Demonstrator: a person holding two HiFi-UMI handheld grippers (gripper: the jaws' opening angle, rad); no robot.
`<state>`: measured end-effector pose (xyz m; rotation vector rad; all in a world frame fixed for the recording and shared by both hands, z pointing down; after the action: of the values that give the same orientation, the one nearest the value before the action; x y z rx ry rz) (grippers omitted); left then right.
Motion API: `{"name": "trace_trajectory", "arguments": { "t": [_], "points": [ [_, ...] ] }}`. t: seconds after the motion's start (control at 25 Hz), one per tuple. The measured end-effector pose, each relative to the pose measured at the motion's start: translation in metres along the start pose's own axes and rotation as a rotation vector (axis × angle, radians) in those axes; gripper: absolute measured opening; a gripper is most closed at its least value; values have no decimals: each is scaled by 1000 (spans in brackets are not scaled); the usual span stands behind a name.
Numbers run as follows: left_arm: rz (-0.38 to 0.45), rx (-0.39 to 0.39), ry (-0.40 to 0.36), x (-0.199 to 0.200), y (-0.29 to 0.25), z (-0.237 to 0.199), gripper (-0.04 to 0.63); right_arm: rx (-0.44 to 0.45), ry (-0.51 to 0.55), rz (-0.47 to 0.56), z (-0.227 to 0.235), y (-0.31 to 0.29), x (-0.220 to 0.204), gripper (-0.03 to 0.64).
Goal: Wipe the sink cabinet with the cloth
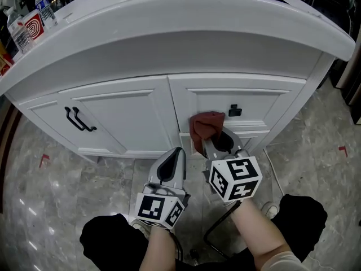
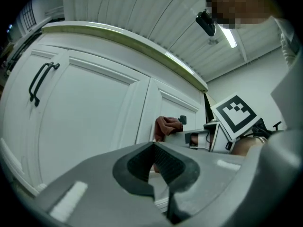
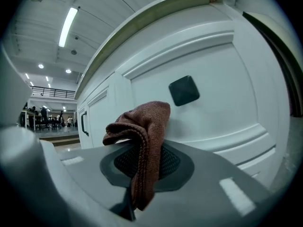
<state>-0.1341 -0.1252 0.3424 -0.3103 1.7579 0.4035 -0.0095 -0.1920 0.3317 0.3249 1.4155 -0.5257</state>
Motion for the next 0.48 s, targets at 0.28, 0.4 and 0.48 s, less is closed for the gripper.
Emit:
{"name": "trace_trajectory", "arguments": {
  "t": [0.28,0.4,0.48],
  "points": [
    [-19,-50,-23,-14,-20,22,0,-62,-25,17,41,24,7,83],
    [-26,-57,-14,-14,-26,32,0,-99,-42,26,58,35,9,84],
    [-25,-67,-10,-17,-29,38,0,-128,-52,30,70,43,9,84]
  ]
}}
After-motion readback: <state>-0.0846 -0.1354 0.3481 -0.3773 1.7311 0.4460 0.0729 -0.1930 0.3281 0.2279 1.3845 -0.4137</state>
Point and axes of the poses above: the fingertips, and each gripper's own axes: y backward along the fingers, z to its right, x out of its top, the point moved 6 cm from there along y, backward along the fingers, and after that the axes turned 2 degrees about y, right-handed, at the moved point
